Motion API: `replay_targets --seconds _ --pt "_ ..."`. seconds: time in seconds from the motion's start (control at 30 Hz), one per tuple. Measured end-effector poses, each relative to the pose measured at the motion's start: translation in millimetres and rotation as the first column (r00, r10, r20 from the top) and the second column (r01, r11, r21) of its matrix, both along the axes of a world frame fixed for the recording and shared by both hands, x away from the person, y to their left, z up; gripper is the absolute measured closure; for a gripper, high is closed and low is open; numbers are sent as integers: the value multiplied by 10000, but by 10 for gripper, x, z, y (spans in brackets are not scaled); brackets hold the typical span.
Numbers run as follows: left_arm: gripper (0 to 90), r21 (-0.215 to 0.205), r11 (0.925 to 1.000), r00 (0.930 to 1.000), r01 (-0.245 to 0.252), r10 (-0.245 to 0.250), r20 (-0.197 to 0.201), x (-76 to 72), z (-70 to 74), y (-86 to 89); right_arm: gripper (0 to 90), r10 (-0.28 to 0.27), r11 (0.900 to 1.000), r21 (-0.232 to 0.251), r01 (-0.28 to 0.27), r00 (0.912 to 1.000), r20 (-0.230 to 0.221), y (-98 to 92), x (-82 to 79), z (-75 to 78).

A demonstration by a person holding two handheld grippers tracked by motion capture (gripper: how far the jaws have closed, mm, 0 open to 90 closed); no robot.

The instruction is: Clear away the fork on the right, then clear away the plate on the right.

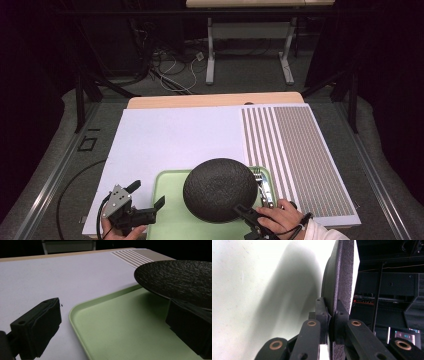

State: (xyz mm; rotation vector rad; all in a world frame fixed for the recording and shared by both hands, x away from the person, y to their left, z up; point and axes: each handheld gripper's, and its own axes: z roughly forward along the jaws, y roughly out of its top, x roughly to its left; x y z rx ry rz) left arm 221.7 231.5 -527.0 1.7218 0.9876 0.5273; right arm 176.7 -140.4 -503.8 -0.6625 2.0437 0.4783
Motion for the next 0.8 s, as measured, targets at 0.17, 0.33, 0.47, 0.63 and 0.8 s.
replay_targets --seconds 0.17,0.33,0.47,0.63,0.8 --pt "7 -9 10000 10000 -50 50 32 -5 3 11 851 179 9998 -37 -180 9997 -180 48 -10 -39" --pt "7 -28 10000 10000 -67 67 37 -7 4 17 850 380 9993 -36 -382 9984 -407 88 -23 -75" --pt "7 -29 10000 10000 -67 67 14 -3 0 19 849 507 9986 -148 -515 9973 -540 119 -40 -118" --pt "7 -28 10000 10000 -28 28 -3 -8 -1 9 850 613 9978 -229 -629 9960 -646 136 -59 -159" --pt "7 -41 10000 10000 -34 34 -13 -11 0 12 850 619 9976 -268 -642 9951 -775 142 -77 -187"
